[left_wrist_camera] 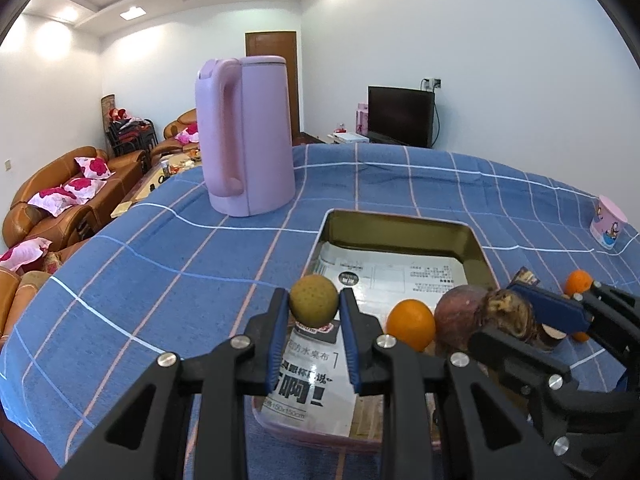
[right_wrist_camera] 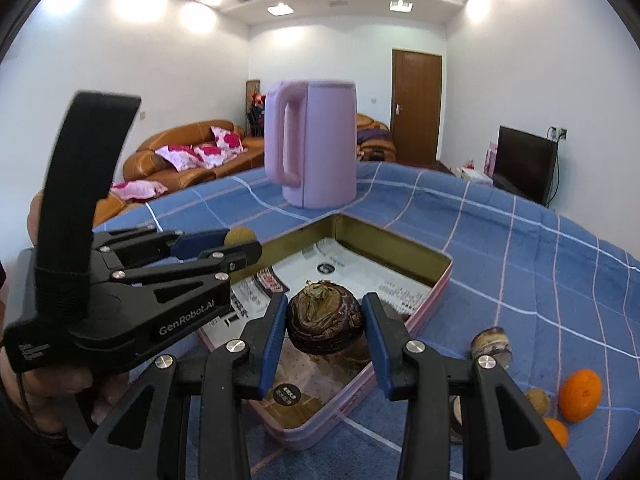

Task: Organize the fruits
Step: 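Carry the kiwi-like fruit in the left gripper to the tin while the right carries the brown fruit, then open the left gripper over the tin while the right releases the brown fruit into it, then move both open grippers back toward the remaining fruits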

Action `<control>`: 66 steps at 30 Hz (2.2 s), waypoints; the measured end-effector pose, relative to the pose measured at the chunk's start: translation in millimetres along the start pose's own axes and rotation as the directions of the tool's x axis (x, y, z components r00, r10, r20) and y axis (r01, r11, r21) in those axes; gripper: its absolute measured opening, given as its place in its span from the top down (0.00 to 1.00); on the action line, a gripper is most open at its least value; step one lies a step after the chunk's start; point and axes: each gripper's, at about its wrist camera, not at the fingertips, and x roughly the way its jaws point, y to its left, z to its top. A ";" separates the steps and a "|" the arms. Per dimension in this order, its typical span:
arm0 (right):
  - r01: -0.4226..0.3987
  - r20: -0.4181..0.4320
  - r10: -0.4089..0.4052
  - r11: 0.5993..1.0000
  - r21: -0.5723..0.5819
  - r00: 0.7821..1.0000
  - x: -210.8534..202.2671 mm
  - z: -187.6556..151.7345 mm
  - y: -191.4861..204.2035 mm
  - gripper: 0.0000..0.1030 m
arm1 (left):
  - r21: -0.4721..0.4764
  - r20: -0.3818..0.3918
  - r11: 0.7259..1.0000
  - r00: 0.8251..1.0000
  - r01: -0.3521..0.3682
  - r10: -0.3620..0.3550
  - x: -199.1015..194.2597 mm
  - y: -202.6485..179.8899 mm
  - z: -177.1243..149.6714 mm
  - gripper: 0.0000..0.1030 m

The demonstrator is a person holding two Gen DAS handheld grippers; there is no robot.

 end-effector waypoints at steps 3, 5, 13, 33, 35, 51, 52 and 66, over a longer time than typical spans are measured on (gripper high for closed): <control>-0.006 -0.033 0.006 1.000 -0.010 0.999 5.3 -0.4 2.5 0.61 | 0.003 -0.009 1.000 1.000 0.003 -0.003 0.5 -1.4 -0.4 0.73; 0.003 -0.046 -0.003 1.000 -0.016 0.999 7.9 -0.5 4.0 0.61 | 0.009 -0.013 1.000 1.000 -0.002 0.002 1.3 -2.7 0.1 0.73; -0.010 -0.113 0.010 1.000 0.005 0.994 19.7 -2.5 -0.1 0.60 | 0.007 -0.025 1.000 1.000 -0.006 0.007 0.1 -6.1 -0.8 0.72; 0.250 -0.056 -0.245 0.961 0.119 0.968 -72.7 -42.1 -89.1 0.40 | 0.082 0.019 0.993 0.996 0.087 -0.089 -34.7 -74.1 -1.8 0.36; 0.279 -0.066 -0.272 0.951 0.133 0.960 -79.3 -46.7 -100.7 0.40 | 0.100 0.017 0.990 0.994 0.103 -0.105 -36.7 -85.5 -2.5 0.36; 0.284 -0.212 -0.246 0.942 0.177 0.946 -64.3 -61.1 -133.0 0.40 | 0.181 -0.029 0.970 0.987 0.163 -0.160 -27.6 -137.6 -10.9 0.36; 0.283 -0.219 -0.243 0.943 0.174 0.945 -62.1 -61.4 -133.6 0.42 | 0.182 -0.030 0.970 0.987 0.163 -0.160 -27.3 -137.9 -11.1 0.36; 0.199 -0.304 -0.133 0.960 0.198 0.943 -41.1 -66.4 -137.9 0.65 | 0.200 -0.044 0.961 0.981 0.193 -0.188 -27.9 -147.1 -14.1 0.36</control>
